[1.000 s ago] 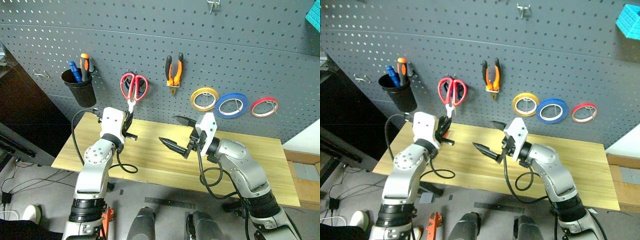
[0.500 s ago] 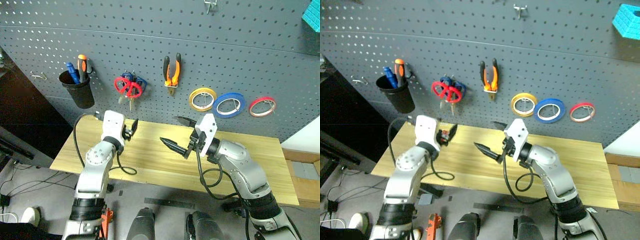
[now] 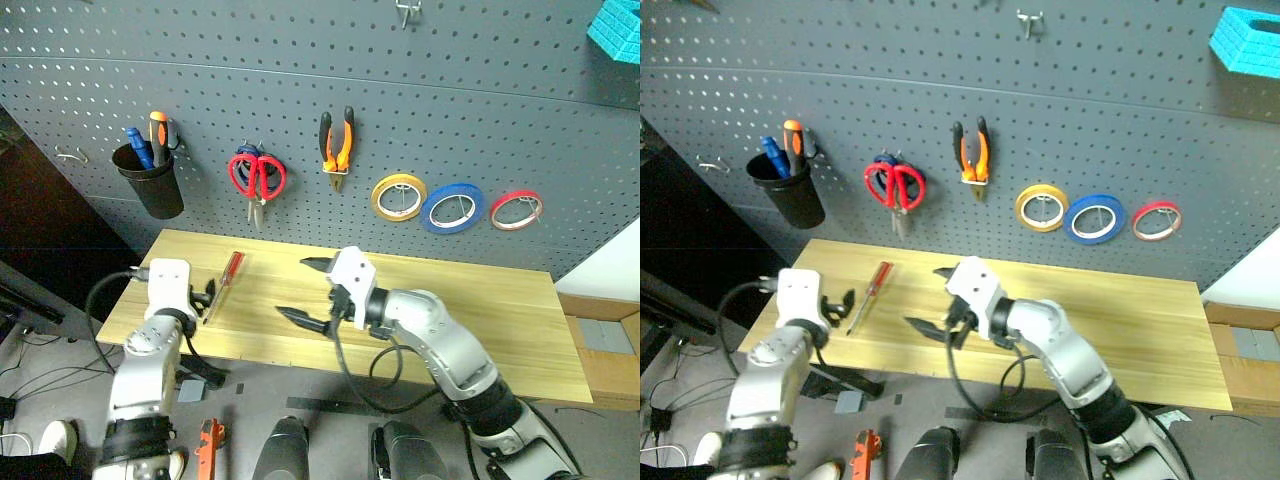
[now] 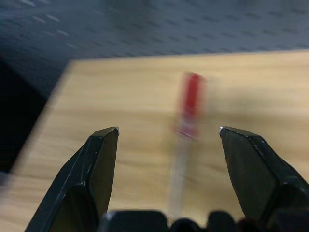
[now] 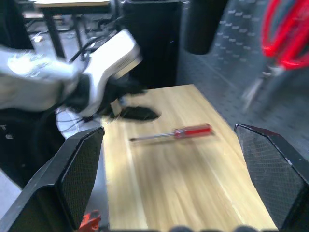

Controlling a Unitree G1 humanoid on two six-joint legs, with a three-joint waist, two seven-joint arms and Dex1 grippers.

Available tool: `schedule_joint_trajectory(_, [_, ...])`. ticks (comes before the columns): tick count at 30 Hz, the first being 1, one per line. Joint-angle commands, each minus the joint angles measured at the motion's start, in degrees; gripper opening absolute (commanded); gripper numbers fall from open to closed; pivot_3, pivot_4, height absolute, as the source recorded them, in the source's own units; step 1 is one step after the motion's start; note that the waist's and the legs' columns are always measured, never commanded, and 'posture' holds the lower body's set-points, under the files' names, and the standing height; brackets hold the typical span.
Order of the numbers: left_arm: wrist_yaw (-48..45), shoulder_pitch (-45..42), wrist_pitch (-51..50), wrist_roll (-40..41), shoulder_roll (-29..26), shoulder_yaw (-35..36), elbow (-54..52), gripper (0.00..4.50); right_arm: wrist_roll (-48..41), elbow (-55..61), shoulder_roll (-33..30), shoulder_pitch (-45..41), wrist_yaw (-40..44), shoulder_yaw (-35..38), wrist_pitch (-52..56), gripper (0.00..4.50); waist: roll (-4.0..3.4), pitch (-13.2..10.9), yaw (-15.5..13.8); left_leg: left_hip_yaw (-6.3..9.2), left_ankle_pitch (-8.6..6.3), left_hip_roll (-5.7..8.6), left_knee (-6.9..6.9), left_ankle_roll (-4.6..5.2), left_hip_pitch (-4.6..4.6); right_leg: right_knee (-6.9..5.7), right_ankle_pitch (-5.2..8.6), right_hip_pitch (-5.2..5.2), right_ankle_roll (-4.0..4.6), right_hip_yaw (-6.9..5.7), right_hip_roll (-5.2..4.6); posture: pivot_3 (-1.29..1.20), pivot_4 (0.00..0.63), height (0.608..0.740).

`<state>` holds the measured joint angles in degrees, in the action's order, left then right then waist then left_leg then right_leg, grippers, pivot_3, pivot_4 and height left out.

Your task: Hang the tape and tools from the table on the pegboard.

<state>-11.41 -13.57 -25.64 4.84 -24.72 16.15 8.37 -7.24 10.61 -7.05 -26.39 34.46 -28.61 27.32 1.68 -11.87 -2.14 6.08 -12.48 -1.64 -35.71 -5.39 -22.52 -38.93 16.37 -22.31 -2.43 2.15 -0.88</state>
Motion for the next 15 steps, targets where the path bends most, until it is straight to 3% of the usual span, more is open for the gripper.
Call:
schedule_joint_trajectory(1, [-4.34, -5.39, 1.91, 1.47, -2.72, -0.18, 8.65, 3.55, 1.01, -1.80, 3.97, -3.33, -2.44, -0.62, 3.99, 4.50, -0.05, -0.75, 0.06, 0.02, 0.00, 0.00, -0.01, 0.00, 0.01, -0.03, 0.00, -0.01, 0.00, -0.02, 0.01, 0.17, 0.268, 0.740])
schedule_joint_trajectory(8, [-12.47, -16.31, 6.22, 0.37, -5.73, -4.25, 26.08, 3.55, 1.97, -3.21, 7.44, -5.58, -4.66, 0.04, 7.69, 4.50, -0.06, -3.60, 0.77, 0.08, -0.01, -0.03, 0.02, 0.01, -0.33, -0.12, -0.14, -0.36, 0.25, -0.07, 0.04, 0.14, 0.349, 0.740])
schedule_joint_trajectory(15, [-12.95, -24.84, 11.94, -2.60, -7.14, -7.37, 38.63, 3.55, 1.56, -1.86, 8.76, -6.08, -6.46, 1.12, 10.91, 4.50, 0.12, -6.11, 1.76, 0.02, -0.02, -0.05, -0.02, 0.02, -1.09, -0.31, -0.15, -1.26, 0.33, 0.00, 0.05, 0.11, 0.403, 0.740])
